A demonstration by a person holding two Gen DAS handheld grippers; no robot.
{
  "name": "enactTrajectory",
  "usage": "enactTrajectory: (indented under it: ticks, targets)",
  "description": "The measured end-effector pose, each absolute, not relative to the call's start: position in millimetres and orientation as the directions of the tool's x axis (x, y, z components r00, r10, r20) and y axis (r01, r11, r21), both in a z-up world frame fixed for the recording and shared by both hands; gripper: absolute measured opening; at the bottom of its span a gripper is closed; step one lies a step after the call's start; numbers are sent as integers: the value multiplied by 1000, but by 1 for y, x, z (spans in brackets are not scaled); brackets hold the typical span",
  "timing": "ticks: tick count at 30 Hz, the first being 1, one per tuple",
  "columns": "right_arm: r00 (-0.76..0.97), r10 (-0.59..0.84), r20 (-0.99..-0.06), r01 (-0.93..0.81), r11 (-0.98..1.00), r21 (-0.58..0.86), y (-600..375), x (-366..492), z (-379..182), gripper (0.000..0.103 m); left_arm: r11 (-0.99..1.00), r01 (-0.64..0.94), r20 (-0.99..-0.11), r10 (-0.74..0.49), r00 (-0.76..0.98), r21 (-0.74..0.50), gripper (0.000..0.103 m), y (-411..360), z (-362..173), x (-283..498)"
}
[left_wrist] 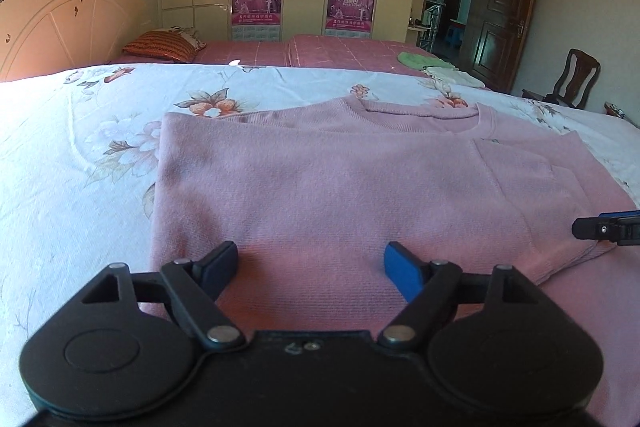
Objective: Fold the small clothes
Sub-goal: 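Move the open left gripper to the sweater hem, then grasp one side edge of the sweater with both grippers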
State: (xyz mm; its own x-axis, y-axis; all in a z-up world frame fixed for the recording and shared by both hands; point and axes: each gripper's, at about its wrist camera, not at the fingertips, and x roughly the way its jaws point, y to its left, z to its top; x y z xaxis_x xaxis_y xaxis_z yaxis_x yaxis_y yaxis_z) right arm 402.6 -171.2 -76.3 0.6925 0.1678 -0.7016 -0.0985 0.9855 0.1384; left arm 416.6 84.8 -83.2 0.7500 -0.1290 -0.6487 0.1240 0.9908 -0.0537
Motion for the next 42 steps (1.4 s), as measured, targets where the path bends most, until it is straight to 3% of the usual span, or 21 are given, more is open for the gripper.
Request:
enactTrajectory:
  ticks: [11,14,20,21,22,24,37,42]
  targets:
    - [670,153,-727,-45,985,165,-169,394,-65,60,991,135,-666,-108,738,-11,80,93,-79,404]
    - [701,188,-688,-27,971,237,-179,378,-51,60,992,123,-664,-110,739,-28,80,102,-75,389]
    - [721,159,-675,3,973,232,-207,326,-40,60,994,110,-674,-87,734,-9,82,118,-68,343]
    - [724,155,-672,12,971,237,-215,314,-39,59,994,107,-683,-84,726,-8,82,120,-69,335]
    - [724,155,-672,20,969,245,-222,305,-39,48,995,99,-690,-74,720,-3,82,122,-70,327]
    - [719,149,-678,51,963,266,-239,284,-40,42,997,77,-705,-51,707,4,82,125,-73,309]
    - [712,201,-672,93,922,375,-315,165,-30,43,999,-7,-738,33,674,38,82,101,-57,194]
    - [665,273,-695,75,902,426,-338,118,-43,43,994,-89,-762,15,647,-57,80,108,-59,148]
